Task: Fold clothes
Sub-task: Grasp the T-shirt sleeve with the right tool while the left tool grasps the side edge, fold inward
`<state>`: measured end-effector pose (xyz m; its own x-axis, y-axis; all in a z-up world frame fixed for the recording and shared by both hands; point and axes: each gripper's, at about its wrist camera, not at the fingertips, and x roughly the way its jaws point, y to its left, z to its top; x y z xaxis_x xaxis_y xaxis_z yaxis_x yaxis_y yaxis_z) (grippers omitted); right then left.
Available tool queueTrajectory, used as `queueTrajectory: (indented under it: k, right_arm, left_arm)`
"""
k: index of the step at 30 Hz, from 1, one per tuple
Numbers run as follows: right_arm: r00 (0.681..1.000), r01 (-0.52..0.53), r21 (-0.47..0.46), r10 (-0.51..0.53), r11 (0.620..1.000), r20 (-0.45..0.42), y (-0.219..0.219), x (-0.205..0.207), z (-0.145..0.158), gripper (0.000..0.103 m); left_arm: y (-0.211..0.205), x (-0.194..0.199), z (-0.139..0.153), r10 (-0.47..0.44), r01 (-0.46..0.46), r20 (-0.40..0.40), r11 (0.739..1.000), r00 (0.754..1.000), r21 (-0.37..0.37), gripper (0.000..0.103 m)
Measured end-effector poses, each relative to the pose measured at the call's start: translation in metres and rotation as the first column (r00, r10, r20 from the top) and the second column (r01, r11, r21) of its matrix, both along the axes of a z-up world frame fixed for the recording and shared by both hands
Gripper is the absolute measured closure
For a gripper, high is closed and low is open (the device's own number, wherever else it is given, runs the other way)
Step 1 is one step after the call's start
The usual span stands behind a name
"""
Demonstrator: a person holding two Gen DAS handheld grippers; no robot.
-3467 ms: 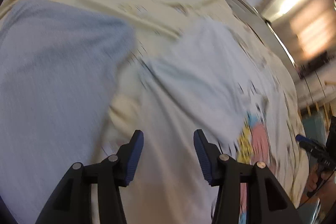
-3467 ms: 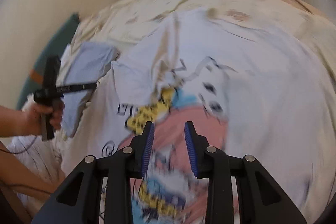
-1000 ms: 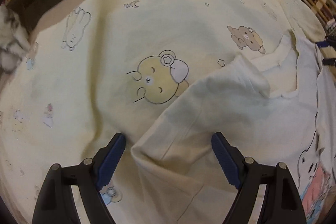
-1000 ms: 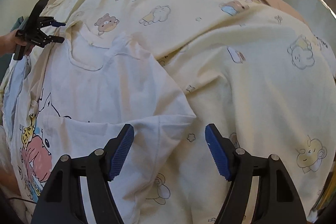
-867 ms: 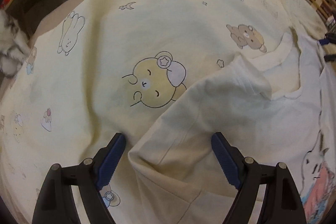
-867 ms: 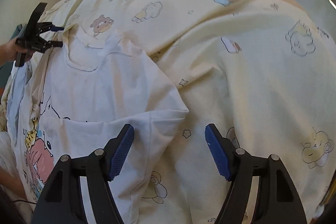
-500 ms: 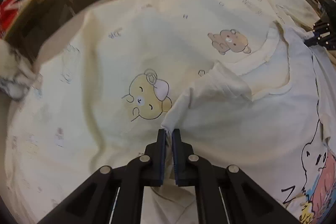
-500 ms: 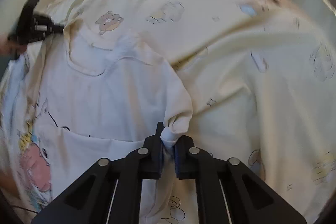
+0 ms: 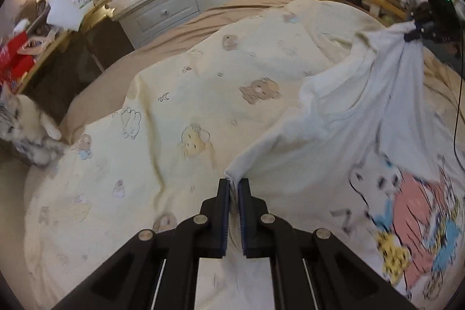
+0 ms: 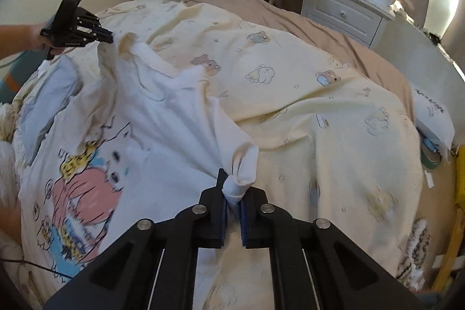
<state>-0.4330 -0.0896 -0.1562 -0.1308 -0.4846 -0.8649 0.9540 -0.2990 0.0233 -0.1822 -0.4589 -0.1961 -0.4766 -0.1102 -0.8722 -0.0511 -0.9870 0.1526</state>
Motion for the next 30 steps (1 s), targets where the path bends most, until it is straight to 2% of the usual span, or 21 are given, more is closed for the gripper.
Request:
queueTrajectory:
  k: [4,9,11,14,16,19,22,24,28,30]
  right_arm:
    - [1.0,-0.018,0.03,0.019,0.999,-0.012,0.022,0.051,0.016,0.097]
    - [0.998,-0.055,0.053,0.055,0.997,0.001,0.062,0.12,0.021,0.097]
    - [0.998,-0.06,0.057,0.06,0.997,0.014,0.081,0.149,0.017,0.097]
    - [0.997,-0.069,0.062,0.067,0.996,0.034,0.109,0.191,0.011,0.097]
    - [0.996,-0.074,0.065,0.071,0.995,0.047,0.128,0.22,0.007,0.097]
    - [0.992,-0.105,0.105,0.097,0.989,0.081,0.149,0.259,-0.017,0.097]
    - [0.987,-0.127,0.141,0.111,0.982,0.118,0.169,0.293,-0.044,0.097]
    - [0.985,-0.113,0.151,0.092,0.982,0.144,0.18,0.305,-0.065,0.097]
    - [0.979,-0.086,0.173,0.052,0.981,0.195,0.202,0.329,-0.108,0.096]
    - [0.976,-0.086,0.174,0.048,0.981,0.212,0.208,0.336,-0.122,0.096]
  left_arm:
    - [0.034,0.03,0.027,-0.023,0.024,-0.028,1.0,0.999,0.02,0.097]
    - [0.091,0.094,0.054,-0.07,0.072,-0.096,0.997,0.993,0.025,0.097]
    - [0.116,0.128,0.056,-0.051,0.057,-0.115,0.997,0.992,0.048,0.097]
    - [0.153,0.175,0.049,-0.06,0.065,-0.095,0.997,0.994,0.049,0.097]
    - [0.174,0.206,0.036,-0.06,0.065,-0.062,0.994,0.996,0.093,0.097]
    - [0.206,0.249,0.011,-0.1,0.099,-0.002,0.985,0.995,0.143,0.097]
    - [0.243,0.291,-0.024,-0.201,0.189,0.068,0.97,0.977,0.154,0.097]
    - [0.261,0.312,-0.049,-0.229,0.209,0.098,0.961,0.968,0.179,0.097]
    - [0.274,0.332,-0.09,-0.167,0.135,0.108,0.957,0.98,0.256,0.097]
    - [0.277,0.335,-0.101,-0.164,0.129,0.111,0.955,0.98,0.266,0.097]
